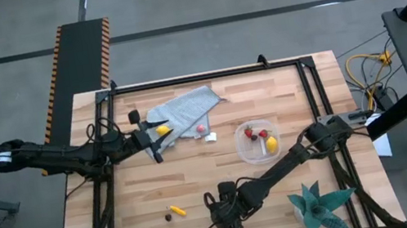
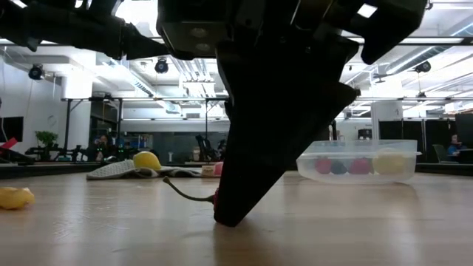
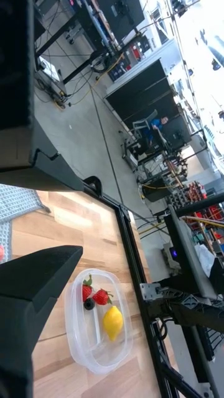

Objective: Pick and placing Produce into tupperware
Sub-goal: Put the right cherry into the transparent container

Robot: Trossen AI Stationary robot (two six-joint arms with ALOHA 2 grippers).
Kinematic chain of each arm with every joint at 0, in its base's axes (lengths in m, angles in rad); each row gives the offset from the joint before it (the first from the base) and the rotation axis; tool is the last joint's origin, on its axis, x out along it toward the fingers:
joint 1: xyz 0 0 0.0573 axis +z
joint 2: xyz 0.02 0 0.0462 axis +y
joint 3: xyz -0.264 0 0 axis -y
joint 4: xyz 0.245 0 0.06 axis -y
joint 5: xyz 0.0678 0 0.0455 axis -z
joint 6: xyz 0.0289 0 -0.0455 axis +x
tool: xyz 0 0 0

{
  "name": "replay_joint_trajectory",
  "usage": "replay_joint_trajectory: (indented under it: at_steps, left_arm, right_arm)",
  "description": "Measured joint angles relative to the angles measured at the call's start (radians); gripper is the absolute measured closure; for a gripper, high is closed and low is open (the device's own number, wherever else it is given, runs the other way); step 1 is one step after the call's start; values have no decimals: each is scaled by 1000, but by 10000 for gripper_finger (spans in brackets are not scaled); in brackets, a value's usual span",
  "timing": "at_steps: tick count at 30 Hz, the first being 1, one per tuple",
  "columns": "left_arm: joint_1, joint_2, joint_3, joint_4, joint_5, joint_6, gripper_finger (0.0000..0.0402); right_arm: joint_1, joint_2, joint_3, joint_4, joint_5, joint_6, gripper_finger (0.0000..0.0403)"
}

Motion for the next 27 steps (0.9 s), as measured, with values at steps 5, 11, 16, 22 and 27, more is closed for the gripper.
replay_joint_trajectory:
  at_steps: [5,11,16,22,27]
  left_arm:
    - [0,0,0,0,0,0,265]
    - [0,0,0,0,0,0,265]
    - [0,0,0,0,0,0,265]
    - [0,0,0,0,0,0,265]
    - [0,0,0,0,0,0,265]
  right_arm:
    - [3,0,0,0,1,9,172]
    - [5,0,0,0,2,19,178]
    - [8,0,0,-1,5,19,199]
    - [10,0,-1,-2,4,26,240]
    - [10,0,-1,-2,4,26,291]
